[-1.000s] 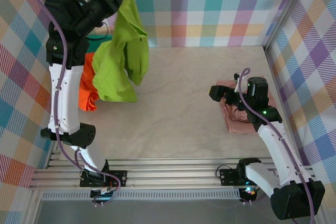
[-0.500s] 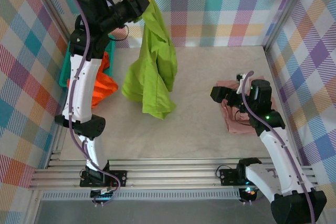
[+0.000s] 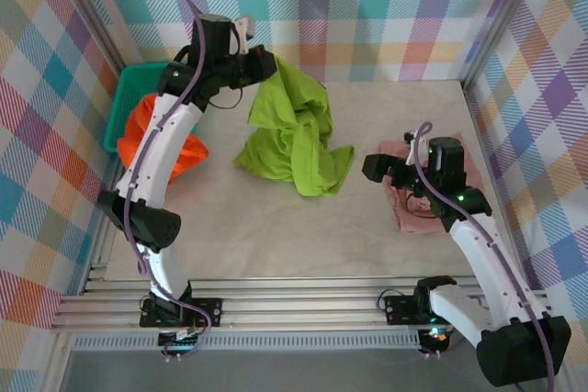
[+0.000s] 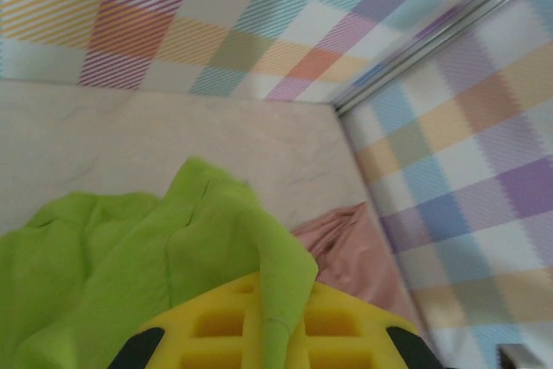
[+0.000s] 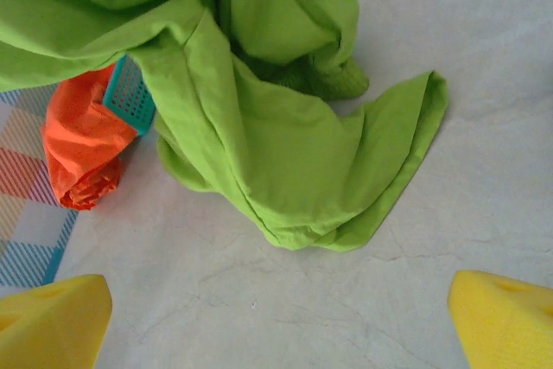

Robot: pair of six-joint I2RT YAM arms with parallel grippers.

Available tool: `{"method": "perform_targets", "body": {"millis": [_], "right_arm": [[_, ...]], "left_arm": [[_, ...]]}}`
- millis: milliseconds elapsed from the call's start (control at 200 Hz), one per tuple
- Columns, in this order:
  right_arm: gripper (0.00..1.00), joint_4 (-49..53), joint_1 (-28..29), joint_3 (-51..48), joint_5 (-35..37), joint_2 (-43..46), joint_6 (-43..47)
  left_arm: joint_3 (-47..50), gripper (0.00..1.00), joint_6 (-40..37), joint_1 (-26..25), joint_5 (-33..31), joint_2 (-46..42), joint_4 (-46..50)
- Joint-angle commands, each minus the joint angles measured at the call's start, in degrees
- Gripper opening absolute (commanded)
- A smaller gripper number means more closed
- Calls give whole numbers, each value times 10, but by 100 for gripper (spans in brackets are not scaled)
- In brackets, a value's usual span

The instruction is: Fold and stack the shorts

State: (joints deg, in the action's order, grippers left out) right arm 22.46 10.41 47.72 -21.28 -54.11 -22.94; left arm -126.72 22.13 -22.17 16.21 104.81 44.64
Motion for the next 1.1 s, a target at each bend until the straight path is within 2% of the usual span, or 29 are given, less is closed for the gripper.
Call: {"method": "perform_targets", "body": {"millis": [0, 95, 340, 425, 495, 570, 675, 795, 820, 970, 1095], "right_arm": [[100, 9, 15, -3, 5, -9, 20], [99, 15, 32, 3, 20, -25, 30], [99, 23, 94, 24, 59, -84, 60], [99, 23, 118, 35, 74, -104, 65], [99, 21, 138, 44, 84, -121, 71], [99, 21, 157, 55, 97, -139, 74], [99, 27, 184, 80, 117, -171, 83], [99, 23, 207, 110, 128, -211, 90], [99, 22, 209, 117, 129, -222, 92], [99, 28, 218, 179, 140, -295, 116], [100, 34, 220, 236, 142, -368, 142]], "left_arm": [[11, 0, -67, -4, -102, -47, 37], [76, 0, -105, -4, -185, -89, 57], [377, 3, -122, 7, -351, -303, 11], [449, 7, -112, 32, -409, -358, 30], [498, 10, -101, 77, -429, -393, 37], [529, 22, -87, 146, -400, -409, 41], [530, 31, -72, 220, -297, -409, 40], [528, 69, -66, 223, -160, -427, -10], [533, 74, -56, 223, -141, -431, -22], [566, 75, -8, 218, -93, -435, -26], [647, 75, 29, 201, -70, -448, -54]]}}
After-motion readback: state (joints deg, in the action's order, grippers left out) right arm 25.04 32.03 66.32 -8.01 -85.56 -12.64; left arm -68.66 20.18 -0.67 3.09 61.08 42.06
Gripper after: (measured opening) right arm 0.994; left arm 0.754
